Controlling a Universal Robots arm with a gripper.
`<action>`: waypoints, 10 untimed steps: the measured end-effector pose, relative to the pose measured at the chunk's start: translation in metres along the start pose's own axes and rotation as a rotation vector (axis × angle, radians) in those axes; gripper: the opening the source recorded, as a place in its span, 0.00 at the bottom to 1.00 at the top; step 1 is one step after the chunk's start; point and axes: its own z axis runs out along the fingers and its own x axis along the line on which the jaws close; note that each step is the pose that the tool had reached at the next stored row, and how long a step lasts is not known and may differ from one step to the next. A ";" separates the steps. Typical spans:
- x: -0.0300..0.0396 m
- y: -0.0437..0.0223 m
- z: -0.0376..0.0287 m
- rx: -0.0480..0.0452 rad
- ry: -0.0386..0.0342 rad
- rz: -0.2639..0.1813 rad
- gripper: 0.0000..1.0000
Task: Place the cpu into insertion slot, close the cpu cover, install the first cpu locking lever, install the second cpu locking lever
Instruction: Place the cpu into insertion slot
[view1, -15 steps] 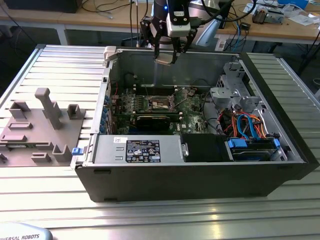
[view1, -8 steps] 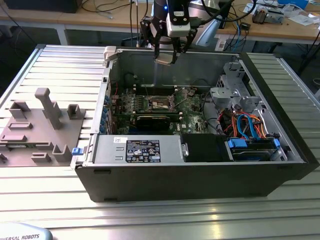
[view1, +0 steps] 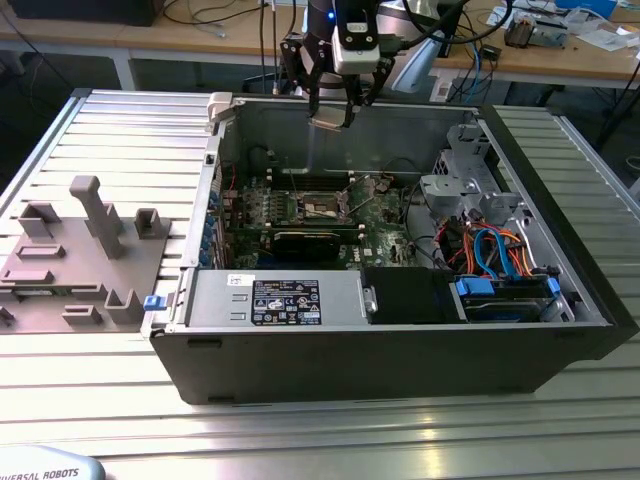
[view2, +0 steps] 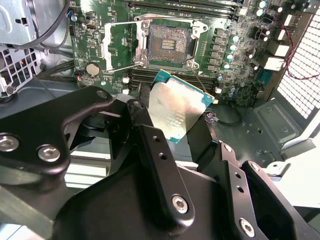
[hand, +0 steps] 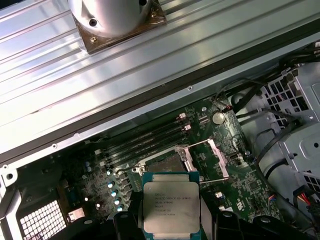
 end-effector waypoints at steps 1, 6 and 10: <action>0.0000 0.0000 0.0000 0.0000 -0.0001 0.001 0.54; 0.0000 0.0000 0.0000 -0.0001 -0.0004 0.004 0.54; 0.0000 0.0000 0.0000 -0.0002 -0.0006 0.007 0.54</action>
